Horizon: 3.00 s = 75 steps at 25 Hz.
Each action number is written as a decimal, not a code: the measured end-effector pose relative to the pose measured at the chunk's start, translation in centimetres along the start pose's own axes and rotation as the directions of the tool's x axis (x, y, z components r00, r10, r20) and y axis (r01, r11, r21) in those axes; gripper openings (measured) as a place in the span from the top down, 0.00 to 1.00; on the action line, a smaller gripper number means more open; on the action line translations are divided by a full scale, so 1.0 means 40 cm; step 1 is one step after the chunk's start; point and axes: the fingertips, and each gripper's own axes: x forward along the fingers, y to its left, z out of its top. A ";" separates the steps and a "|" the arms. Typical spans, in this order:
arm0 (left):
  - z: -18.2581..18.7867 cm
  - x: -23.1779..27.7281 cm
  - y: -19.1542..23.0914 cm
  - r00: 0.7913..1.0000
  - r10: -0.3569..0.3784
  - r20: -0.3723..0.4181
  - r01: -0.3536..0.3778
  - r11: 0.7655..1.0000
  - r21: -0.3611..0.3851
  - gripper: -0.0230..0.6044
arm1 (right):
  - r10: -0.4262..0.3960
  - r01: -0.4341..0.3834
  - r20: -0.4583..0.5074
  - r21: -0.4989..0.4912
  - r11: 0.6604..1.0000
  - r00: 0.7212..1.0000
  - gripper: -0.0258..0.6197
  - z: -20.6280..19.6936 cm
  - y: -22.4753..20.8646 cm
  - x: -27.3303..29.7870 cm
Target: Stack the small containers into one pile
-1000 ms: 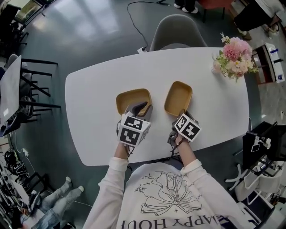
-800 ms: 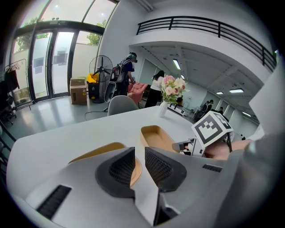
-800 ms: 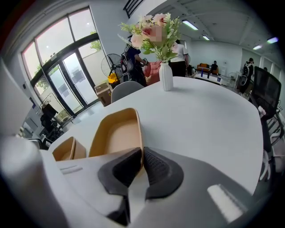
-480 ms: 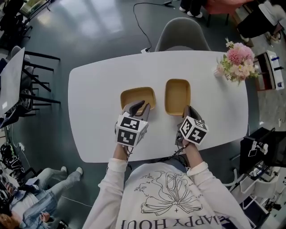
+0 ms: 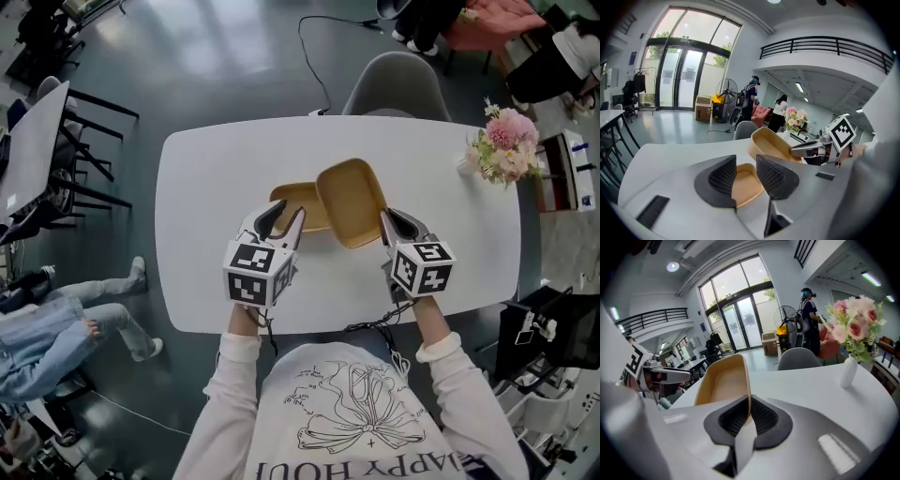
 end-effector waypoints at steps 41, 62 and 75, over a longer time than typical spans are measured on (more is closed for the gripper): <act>-0.156 -0.102 0.166 0.984 0.176 -0.005 -0.172 0.956 -0.236 0.77 | 0.262 -0.677 -0.643 -0.564 0.473 0.719 0.91 -0.070 0.204 0.386; -0.036 -0.173 0.158 0.952 0.271 0.140 -0.248 0.955 -0.165 0.81 | 0.356 -0.329 -0.039 -0.488 0.809 0.934 0.74 0.165 0.311 0.223; 0.135 -0.307 0.087 0.855 0.369 0.363 -0.345 0.929 -0.133 0.94 | 0.247 -0.135 0.386 -0.295 0.946 0.889 0.90 0.310 0.380 -0.089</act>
